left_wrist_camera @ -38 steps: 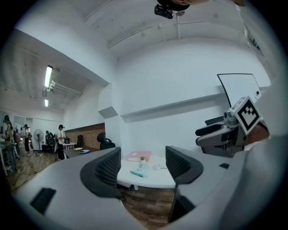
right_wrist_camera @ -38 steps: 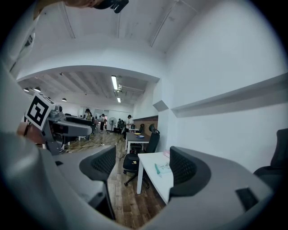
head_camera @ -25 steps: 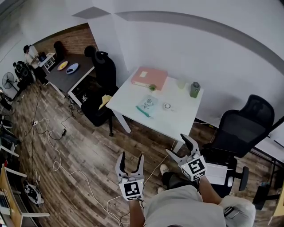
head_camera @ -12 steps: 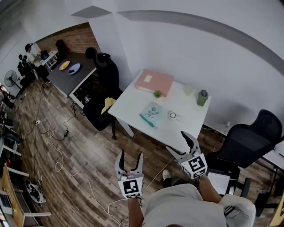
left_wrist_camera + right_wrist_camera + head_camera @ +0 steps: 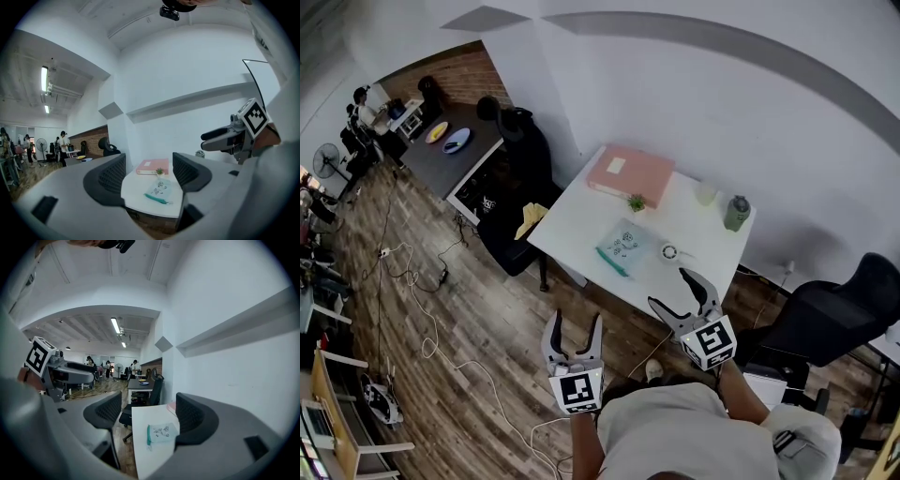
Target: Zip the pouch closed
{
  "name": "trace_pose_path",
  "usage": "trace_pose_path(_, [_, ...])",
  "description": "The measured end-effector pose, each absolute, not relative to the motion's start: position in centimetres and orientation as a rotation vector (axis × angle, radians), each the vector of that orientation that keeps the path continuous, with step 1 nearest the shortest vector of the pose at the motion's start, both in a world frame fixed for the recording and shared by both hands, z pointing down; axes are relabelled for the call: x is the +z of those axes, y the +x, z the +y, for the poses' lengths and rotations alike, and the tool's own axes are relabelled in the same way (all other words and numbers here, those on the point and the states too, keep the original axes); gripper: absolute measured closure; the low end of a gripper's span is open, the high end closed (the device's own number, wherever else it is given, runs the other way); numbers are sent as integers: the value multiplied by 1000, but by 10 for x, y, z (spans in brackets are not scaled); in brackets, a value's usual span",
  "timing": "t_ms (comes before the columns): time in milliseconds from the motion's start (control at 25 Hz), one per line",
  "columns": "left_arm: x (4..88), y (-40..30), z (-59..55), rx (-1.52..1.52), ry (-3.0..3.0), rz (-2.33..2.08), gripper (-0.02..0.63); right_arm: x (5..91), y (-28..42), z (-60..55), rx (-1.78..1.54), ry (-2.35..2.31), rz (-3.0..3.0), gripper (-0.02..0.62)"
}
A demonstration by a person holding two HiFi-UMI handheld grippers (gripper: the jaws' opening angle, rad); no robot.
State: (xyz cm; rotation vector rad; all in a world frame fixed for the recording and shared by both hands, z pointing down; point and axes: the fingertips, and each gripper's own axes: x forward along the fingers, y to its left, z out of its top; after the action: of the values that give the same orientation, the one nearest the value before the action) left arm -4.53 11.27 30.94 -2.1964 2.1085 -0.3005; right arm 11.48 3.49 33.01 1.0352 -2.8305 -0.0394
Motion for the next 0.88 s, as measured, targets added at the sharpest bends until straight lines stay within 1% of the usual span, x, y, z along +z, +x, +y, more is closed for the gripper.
trace_pose_path(600, [315, -69, 32, -223, -2245, 2101, 298, 342, 89, -32, -12, 1081, -2794, 243])
trace_pose_path(880, [335, -99, -17, -289, -2314, 2023, 301, 357, 62, -75, 29, 1137, -2736, 249])
